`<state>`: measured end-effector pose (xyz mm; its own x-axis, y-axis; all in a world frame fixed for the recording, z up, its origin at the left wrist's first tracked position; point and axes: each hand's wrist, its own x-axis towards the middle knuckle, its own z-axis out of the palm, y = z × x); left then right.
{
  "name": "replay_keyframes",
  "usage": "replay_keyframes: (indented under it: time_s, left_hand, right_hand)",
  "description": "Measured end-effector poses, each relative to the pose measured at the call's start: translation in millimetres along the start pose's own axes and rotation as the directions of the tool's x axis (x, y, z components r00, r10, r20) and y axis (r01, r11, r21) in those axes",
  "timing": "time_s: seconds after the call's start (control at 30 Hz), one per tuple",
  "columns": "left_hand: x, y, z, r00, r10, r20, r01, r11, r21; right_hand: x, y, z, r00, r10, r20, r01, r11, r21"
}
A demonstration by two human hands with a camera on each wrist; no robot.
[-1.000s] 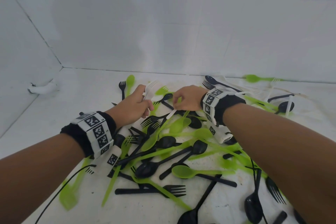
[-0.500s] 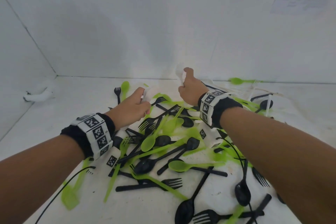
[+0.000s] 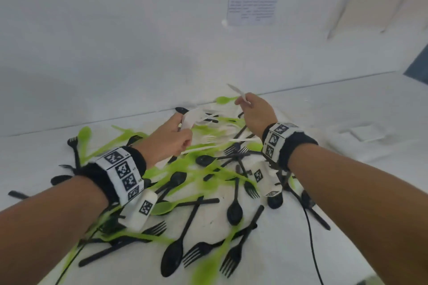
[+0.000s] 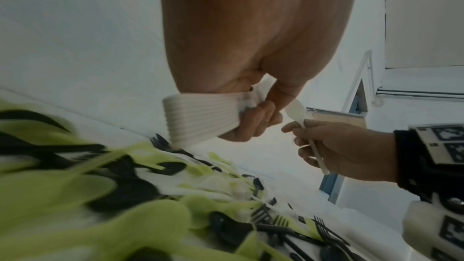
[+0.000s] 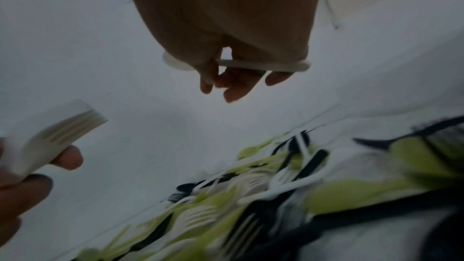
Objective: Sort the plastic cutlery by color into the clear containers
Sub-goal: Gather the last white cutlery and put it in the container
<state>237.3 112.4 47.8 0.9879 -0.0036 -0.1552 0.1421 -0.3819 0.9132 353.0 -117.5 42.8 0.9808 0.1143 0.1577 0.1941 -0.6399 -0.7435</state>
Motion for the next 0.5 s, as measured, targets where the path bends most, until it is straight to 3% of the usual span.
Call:
replay_keyframes:
  time_s: [0.13, 0.23, 0.4, 0.5]
  left_hand:
    - [21.4, 29.1, 64.6, 1.0, -0.006, -0.017, 0.006, 0.999, -0.032]
    - [35.8, 52.6, 122.1, 1.0, -0.014, -0.021, 0.013, 0.999, -0.037]
    - [58.2, 88.8, 205.8, 0.999, -0.016, 0.05, 0.018, 0.999, -0.041]
    - [76.6, 103.3, 241.1, 0.998, -0.019, 0.062, 0.023, 0.998, -0.057]
  right_hand:
    - [3.5, 46.7, -57.1, 1.0, -0.027, 0.0, 0.027, 0.999, -0.047]
    - [4.8, 84.6, -101.0, 0.999, -0.044, 0.014, 0.044, 0.999, 0.018]
    - [21.8, 141.5, -162.5, 0.991, -0.123, -0.051, 0.109, 0.968, -0.227]
    - [25.0, 177.0, -191.6, 0.997, -0.063, -0.048, 0.056, 0.987, -0.148]
